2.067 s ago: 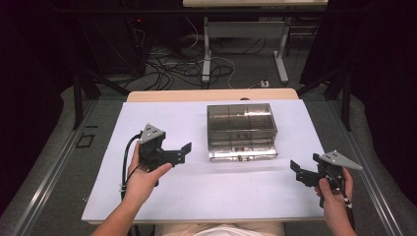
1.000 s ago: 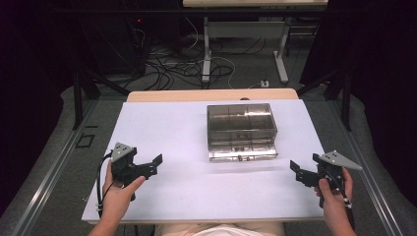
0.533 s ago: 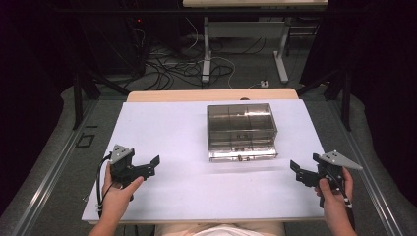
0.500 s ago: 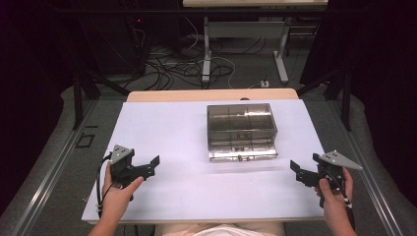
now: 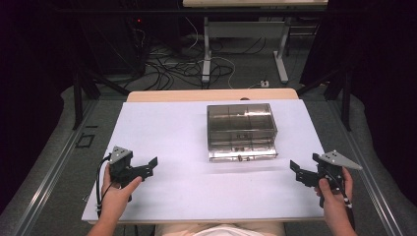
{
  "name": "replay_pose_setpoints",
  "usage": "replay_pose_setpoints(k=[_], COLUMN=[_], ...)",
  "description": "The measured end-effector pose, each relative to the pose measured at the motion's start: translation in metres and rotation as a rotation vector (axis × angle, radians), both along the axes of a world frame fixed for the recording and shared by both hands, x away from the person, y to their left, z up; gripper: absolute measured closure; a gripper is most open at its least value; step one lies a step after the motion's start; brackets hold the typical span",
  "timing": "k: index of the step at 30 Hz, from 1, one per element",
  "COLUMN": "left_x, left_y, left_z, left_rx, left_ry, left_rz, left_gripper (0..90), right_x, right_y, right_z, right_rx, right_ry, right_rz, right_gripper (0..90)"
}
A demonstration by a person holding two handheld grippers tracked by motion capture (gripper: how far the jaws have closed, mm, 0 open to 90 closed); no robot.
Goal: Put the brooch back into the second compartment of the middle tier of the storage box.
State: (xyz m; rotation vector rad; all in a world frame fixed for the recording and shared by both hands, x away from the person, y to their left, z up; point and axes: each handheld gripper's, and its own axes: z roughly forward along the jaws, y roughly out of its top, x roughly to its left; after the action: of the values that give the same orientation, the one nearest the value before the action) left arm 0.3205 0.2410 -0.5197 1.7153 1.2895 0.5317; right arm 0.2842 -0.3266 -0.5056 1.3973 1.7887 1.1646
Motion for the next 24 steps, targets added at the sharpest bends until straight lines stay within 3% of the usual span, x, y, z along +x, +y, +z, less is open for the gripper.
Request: replay_pose_setpoints(k=[6, 14, 24], left_x=[-0.0005, -0.0001, 0.0009], left_y=[0.0002, -0.0025, -0.0016], left_z=[-0.0017, -0.005, -0.0065], left_rx=[0.007, 0.052, 0.057], left_ry=[0.0, 0.009, 0.025], left_rz=[-0.011, -0.035, -0.033], left_gripper=[0.2, 0.2, 0.2], right_x=[0.0003, 0.0001, 0.0001], right_y=[-0.0003, 0.0004, 0.0005], right_z=[-0.0002, -0.0001, -0.0001], right_rx=[0.0, 0.005, 0.004], right_ry=[0.001, 0.005, 0.009], right_rz=[0.0, -0.001, 0.001], right_gripper=[12.2, 12.2, 12.2])
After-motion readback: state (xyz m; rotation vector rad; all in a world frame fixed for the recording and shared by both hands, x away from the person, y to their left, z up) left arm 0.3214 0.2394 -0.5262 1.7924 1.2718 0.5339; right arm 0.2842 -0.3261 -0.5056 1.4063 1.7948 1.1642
